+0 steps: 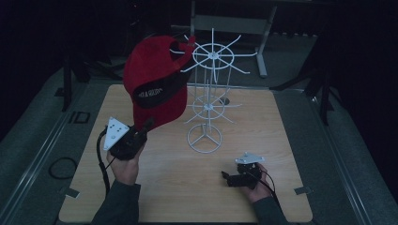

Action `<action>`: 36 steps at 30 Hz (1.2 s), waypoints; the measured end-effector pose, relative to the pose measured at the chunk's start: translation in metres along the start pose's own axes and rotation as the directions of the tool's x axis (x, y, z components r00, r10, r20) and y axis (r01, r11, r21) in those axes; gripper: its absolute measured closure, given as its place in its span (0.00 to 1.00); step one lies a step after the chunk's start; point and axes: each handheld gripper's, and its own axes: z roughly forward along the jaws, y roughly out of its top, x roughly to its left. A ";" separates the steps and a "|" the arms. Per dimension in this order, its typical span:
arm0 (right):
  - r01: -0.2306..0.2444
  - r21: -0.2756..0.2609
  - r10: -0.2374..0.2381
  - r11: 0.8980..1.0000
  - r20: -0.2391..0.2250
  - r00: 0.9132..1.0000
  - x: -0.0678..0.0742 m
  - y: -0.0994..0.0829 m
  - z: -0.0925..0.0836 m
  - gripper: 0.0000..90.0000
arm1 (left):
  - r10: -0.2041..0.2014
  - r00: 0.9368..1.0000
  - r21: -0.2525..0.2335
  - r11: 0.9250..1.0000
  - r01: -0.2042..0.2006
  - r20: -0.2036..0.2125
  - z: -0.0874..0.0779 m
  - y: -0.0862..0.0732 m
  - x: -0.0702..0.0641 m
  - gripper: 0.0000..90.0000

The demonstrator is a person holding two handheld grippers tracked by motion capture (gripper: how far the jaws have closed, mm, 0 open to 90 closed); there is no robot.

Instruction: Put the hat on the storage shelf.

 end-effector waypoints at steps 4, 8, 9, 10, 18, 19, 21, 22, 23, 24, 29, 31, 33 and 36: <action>0.002 0.000 -0.002 1.000 0.000 1.000 0.000 0.000 0.000 0.14 | -0.008 1.000 0.019 1.000 0.008 0.007 0.004 -0.008 0.001 0.93; 0.003 0.002 -0.003 1.000 0.000 1.000 0.000 0.000 0.000 0.14 | -0.006 1.000 0.042 0.999 0.006 0.013 0.009 -0.016 -0.001 0.92; 0.003 0.002 -0.003 1.000 0.000 1.000 0.000 0.000 0.000 0.14 | -0.004 1.000 0.048 0.999 0.004 0.012 0.010 -0.018 -0.002 0.92; 0.003 0.000 -0.003 1.000 0.000 1.000 0.000 0.000 0.000 0.14 | 0.001 1.000 0.055 0.998 -0.002 0.013 0.011 -0.020 -0.002 0.92; 0.003 0.000 -0.003 1.000 0.000 1.000 0.000 0.000 0.000 0.14 | 0.028 0.999 0.089 0.996 -0.030 0.026 0.019 -0.032 -0.004 0.87; 0.003 0.000 -0.003 1.000 0.000 1.000 0.000 0.000 0.000 0.14 | 0.028 0.999 0.089 0.996 -0.030 0.026 0.019 -0.032 -0.004 0.85; 0.003 0.000 -0.003 1.000 0.000 1.000 0.000 0.000 0.000 0.14 | 0.033 0.999 0.091 0.995 -0.035 0.030 0.019 -0.031 -0.004 0.81; 0.003 0.000 -0.003 1.000 0.001 1.000 0.000 0.000 0.000 0.14 | 0.033 0.999 0.088 0.995 -0.036 0.035 0.019 -0.031 -0.003 0.81; 0.004 0.000 -0.004 1.000 0.001 1.000 0.000 0.000 0.000 0.14 | 0.030 0.999 0.089 0.996 -0.034 0.037 0.018 -0.031 -0.002 0.72; 0.004 0.000 -0.004 1.000 0.000 1.000 0.000 0.000 0.000 0.14 | 0.022 0.999 0.091 0.996 -0.026 0.044 0.018 -0.029 0.000 0.64; 0.002 0.000 -0.002 1.000 0.000 1.000 0.000 0.000 0.000 0.14 | 0.016 0.999 0.083 0.996 -0.019 0.031 0.014 -0.026 0.004 0.51; 0.002 0.000 -0.002 1.000 0.000 1.000 0.000 0.000 0.000 0.14 | 0.008 1.000 0.061 0.998 -0.010 0.029 0.009 -0.022 0.007 0.49; 0.001 0.000 -0.001 1.000 0.000 1.000 0.000 0.000 0.000 0.14 | 0.004 0.999 0.059 0.998 -0.006 0.033 0.008 -0.020 0.008 0.47; 0.001 0.000 -0.001 1.000 -0.001 1.000 0.000 0.000 0.000 0.14 | -0.005 0.999 0.040 0.999 0.004 0.037 0.002 -0.015 0.013 0.45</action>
